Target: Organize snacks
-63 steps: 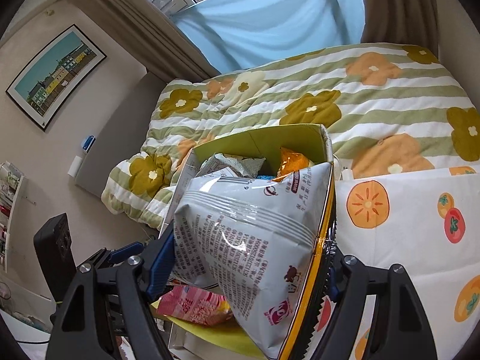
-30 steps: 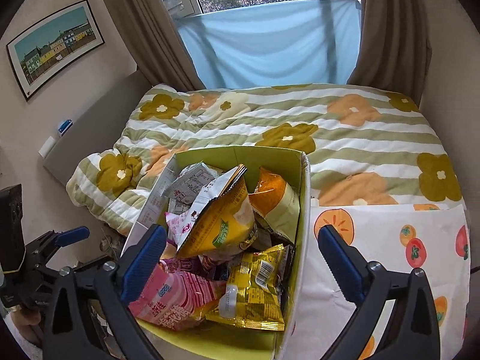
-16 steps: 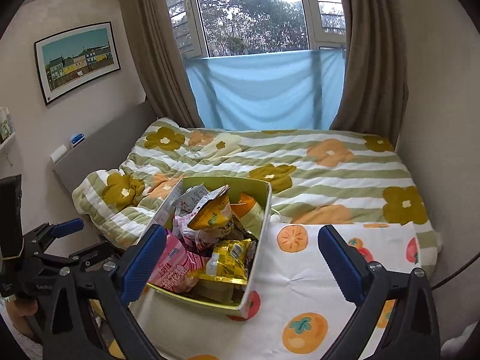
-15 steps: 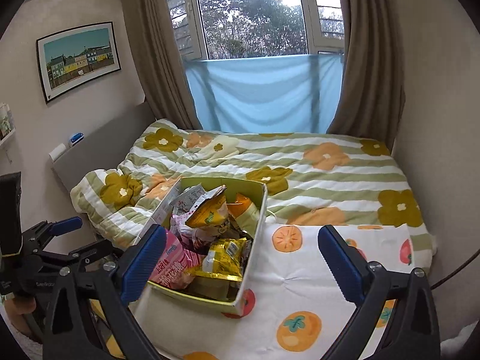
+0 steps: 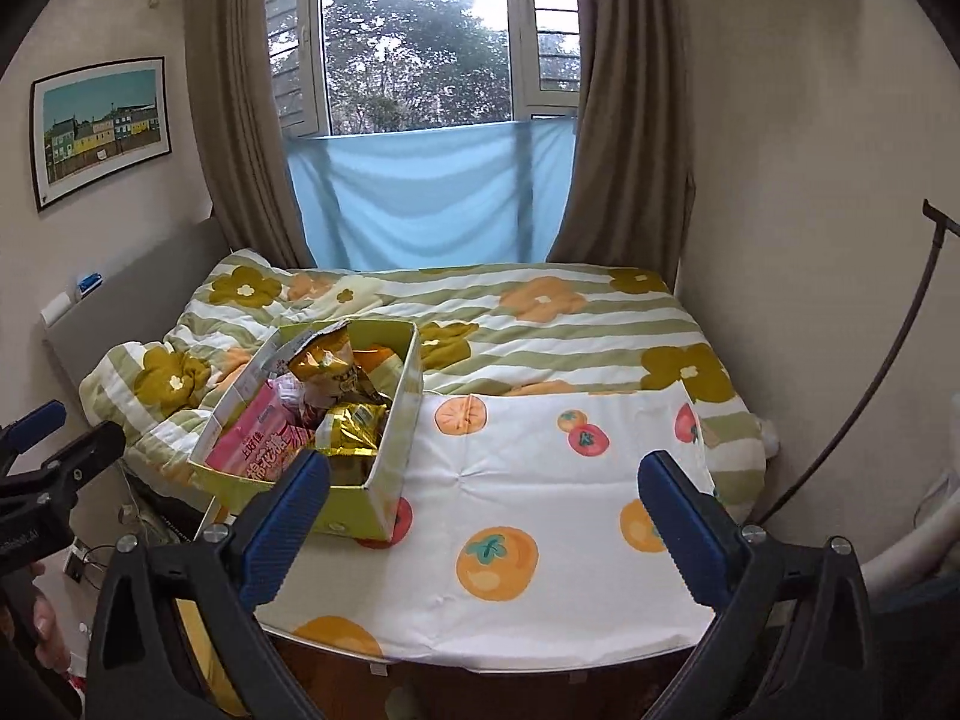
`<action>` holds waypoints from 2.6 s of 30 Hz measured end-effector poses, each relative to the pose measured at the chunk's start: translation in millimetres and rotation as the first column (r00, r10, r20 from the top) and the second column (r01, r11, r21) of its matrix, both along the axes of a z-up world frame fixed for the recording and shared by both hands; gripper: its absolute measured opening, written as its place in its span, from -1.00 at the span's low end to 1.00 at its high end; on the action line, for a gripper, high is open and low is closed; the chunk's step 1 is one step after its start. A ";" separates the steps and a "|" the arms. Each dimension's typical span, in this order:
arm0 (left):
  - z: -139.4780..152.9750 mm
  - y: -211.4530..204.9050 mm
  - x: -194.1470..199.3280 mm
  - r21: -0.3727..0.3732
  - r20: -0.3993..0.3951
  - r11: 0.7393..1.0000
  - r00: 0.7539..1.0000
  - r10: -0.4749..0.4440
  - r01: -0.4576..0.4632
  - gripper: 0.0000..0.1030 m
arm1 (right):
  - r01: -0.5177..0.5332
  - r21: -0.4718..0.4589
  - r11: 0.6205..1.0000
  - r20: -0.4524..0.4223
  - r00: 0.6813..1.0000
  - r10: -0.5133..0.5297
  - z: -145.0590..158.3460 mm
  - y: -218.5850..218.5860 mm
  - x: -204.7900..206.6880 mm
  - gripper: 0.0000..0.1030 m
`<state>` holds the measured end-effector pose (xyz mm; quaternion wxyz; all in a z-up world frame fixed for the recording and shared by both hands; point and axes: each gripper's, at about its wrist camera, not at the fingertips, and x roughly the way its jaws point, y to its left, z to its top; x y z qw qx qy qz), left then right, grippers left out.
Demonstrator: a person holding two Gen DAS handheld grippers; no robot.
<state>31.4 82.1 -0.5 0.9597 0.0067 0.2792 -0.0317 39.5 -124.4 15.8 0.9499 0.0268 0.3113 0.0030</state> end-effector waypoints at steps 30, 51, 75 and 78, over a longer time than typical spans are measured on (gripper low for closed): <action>4.0 -12.4 -2.3 0.005 0.018 1.000 1.000 -0.022 0.022 0.99 | 0.031 -0.029 0.999 0.048 0.998 -0.030 9.1 -2.4 -19.0 0.99; 3.9 -12.0 -2.4 0.004 0.018 1.000 1.000 -0.023 0.023 0.99 | 0.042 -0.029 0.999 0.049 0.998 -0.041 10.5 -3.9 -17.3 0.99; 2.4 -14.6 -2.4 0.005 0.021 1.000 1.000 -0.011 0.011 0.99 | 0.048 -0.028 0.998 0.049 0.998 -0.047 10.0 -5.7 -15.6 0.99; 2.0 -13.7 -2.2 0.002 0.022 1.000 1.000 -0.016 0.015 0.99 | 0.047 -0.026 0.999 0.048 0.998 -0.045 10.0 -5.7 -15.7 0.99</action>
